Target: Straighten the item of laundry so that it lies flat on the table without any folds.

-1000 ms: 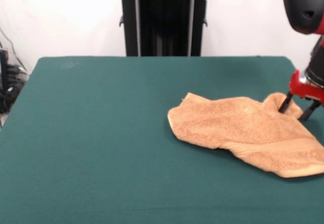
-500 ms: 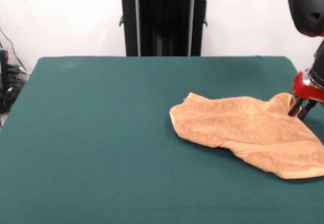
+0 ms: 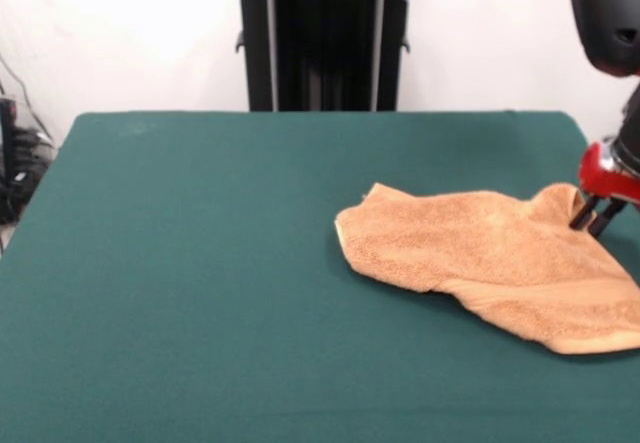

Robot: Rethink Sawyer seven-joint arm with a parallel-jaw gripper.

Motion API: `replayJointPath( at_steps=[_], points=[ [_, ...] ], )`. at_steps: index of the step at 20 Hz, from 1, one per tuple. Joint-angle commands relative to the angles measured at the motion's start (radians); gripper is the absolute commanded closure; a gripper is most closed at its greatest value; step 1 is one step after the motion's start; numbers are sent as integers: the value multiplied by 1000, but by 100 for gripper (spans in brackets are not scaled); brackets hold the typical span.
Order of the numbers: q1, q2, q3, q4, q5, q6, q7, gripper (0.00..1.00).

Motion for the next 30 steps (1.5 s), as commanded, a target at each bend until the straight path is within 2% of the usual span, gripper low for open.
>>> replayJointPath(
  at_steps=[1, 7, 10, 17, 21, 28, 30],
  points=[
    [-44, 204, 118, -36, 29, -55, 192, 100],
    [-77, 220, 78, -197, 10, 252, 190, 100],
    [-103, 216, 89, -240, 11, 372, 175, 100],
    [-103, 160, 93, -169, 26, 384, 188, 100],
    [-102, 144, 83, -164, 30, 412, 207, 100],
    [-141, 169, 69, -293, 14, 609, 187, 100],
    [-149, 164, 68, -303, 12, 631, 179, 100]
  ],
)
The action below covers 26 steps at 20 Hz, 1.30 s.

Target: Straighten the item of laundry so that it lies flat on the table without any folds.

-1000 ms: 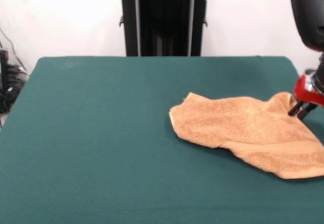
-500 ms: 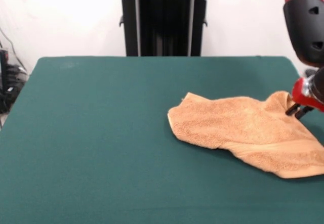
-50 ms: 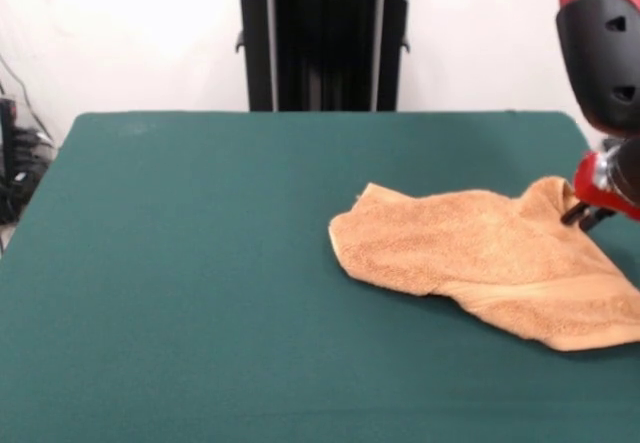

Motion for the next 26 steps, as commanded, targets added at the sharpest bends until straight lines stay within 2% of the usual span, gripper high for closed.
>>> replayJointPath(
  at_steps=[1, 12, 17, 21, 24, 26],
  points=[
    [-51, 38, 58, -48, -9, 205, 175, 100],
    [-50, -82, 56, 77, 0, 212, 166, 100],
    [-50, -148, 63, 184, 5, 182, 146, 100],
    [-19, -232, 62, 334, 9, 127, 146, 100],
    [8, -313, 65, 503, 14, 5, 123, 100],
    [15, -363, 77, 627, 14, -118, 85, 100]
  ],
)
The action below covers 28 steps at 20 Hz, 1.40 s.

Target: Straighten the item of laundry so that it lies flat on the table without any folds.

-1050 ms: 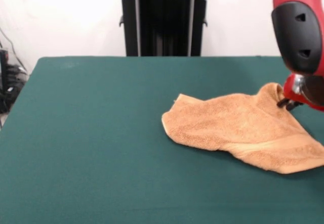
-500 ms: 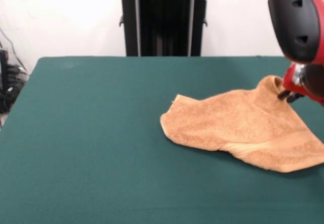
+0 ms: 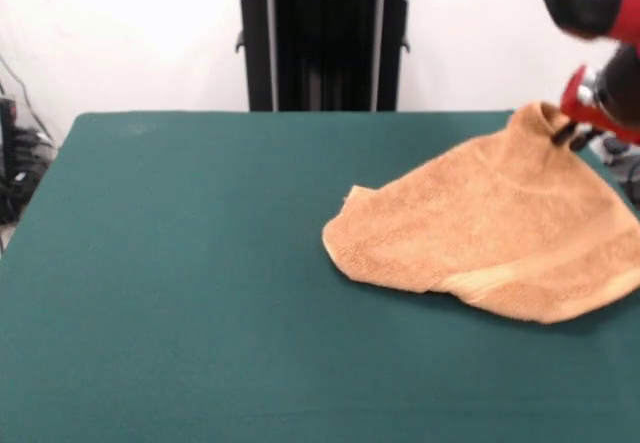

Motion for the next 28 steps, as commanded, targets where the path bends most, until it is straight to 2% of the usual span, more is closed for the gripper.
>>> replayJointPath(
  at_steps=[1, 5, 9, 13, 17, 20, 24, 28],
  points=[
    [44, -175, 88, 487, 20, -290, 64, 100],
    [42, -227, 113, 628, 3, -455, 26, 100],
    [33, -254, 135, 696, -10, -525, 28, 100],
    [27, -261, 140, 702, -31, -520, 40, 100],
    [14, -265, 123, 649, -73, -411, 28, 100],
    [-37, -266, 131, 620, -113, -365, -28, 100],
    [-120, -273, 142, 620, -177, -378, -115, 100],
    [-173, -276, 167, 598, -221, -347, -128, 100]
  ],
)
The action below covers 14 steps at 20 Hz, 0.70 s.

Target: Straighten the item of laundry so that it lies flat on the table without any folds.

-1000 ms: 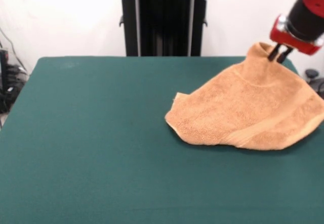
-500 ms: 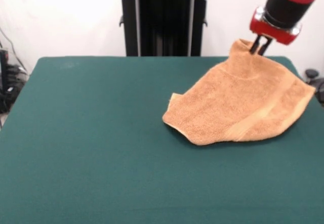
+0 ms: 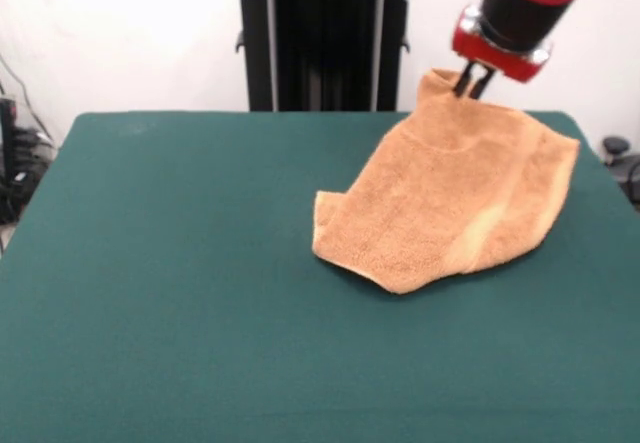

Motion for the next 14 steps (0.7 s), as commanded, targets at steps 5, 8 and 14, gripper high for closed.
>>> replayJointPath(
  at_steps=[5, 8, 14],
  points=[
    [-106, 2, 152, 29, -128, 138, -108, 100],
    [-133, -5, 164, 33, -159, 140, -117, 100],
    [-212, -13, 202, 42, -223, 127, -170, 100]
  ],
)
